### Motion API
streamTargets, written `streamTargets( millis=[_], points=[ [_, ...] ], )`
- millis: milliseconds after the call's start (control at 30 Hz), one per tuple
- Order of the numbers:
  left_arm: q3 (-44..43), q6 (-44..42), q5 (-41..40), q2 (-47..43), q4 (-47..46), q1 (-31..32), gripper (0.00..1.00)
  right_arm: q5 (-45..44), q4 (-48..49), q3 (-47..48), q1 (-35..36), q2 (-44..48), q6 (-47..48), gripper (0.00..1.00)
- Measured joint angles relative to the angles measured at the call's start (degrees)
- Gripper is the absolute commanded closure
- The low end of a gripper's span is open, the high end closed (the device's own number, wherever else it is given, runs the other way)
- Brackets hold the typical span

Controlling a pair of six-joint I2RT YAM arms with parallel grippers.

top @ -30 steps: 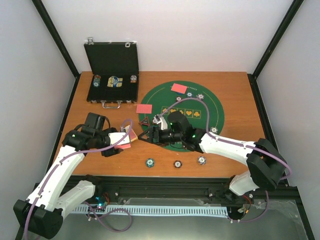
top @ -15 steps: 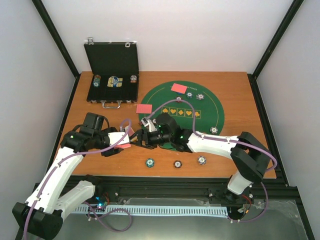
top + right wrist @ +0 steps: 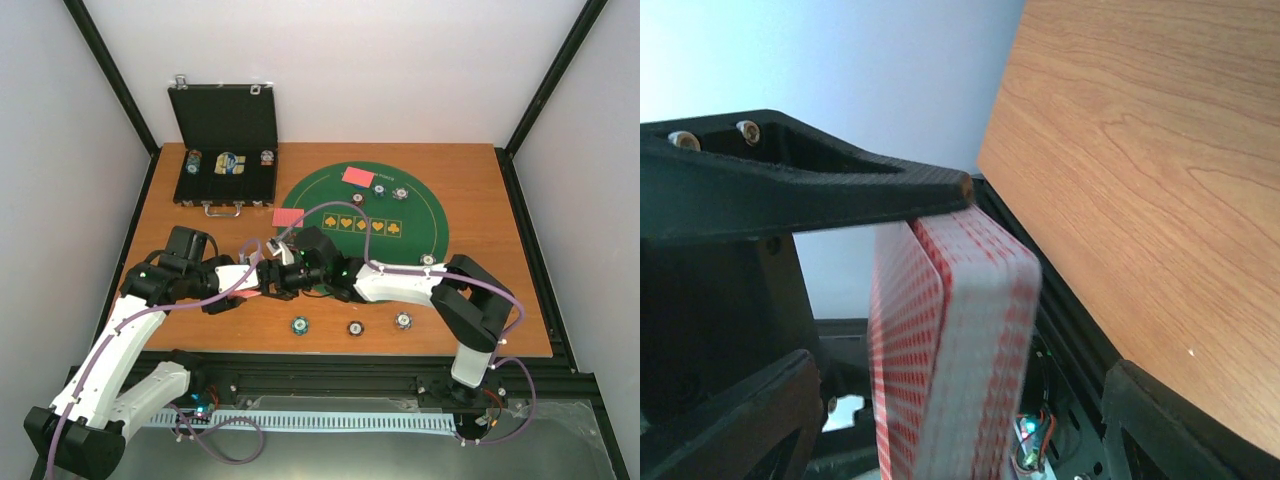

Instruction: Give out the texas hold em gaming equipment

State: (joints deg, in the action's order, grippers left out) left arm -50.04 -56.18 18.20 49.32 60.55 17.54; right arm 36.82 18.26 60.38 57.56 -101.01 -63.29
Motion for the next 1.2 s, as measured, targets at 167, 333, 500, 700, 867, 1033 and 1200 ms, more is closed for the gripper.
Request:
streamTargets(
  millis=[167,333,500,700,867,1033,1200],
  points=[
    [0.0,0.0,0.0,0.0,0.0,0.0,0.62,0.5,1.8,2.3,0.8,-3.1,-1.2,0.27],
    [0.0,0.0,-0.2,0.0,0.3,0.0,0.62,0.8,2.2,2.6,0.8,-5.1,-2.0,0.31],
    [0.0,-0.1,-0.2,-0.1,0.9,0.0,0.62,1.2,2.8,2.4,0.8,-5.1,-2.2,0.37],
    [0.0,-0.5,-0.2,-0.1,1.6,0.0,0.62,1.2,4.6,-0.4,0.0,-3.7,-2.4,0.43],
    [0.0,-0.7,-0.5,-0.1,2.1,0.0,0.62,1.0,3.9,-2.4,-0.9,-1.5,-2.1,0.47],
    [0.0,-0.7,-0.4,-0.2,2.0,0.0,0.62,0.2,2.1,-3.2,-1.3,0.5,-1.2,0.48],
    [0.0,-0.7,-0.4,-0.2,2.0,0.0,0.62,-0.4,-0.1,-3.6,-1.3,2.3,-0.6,0.62]
  ],
)
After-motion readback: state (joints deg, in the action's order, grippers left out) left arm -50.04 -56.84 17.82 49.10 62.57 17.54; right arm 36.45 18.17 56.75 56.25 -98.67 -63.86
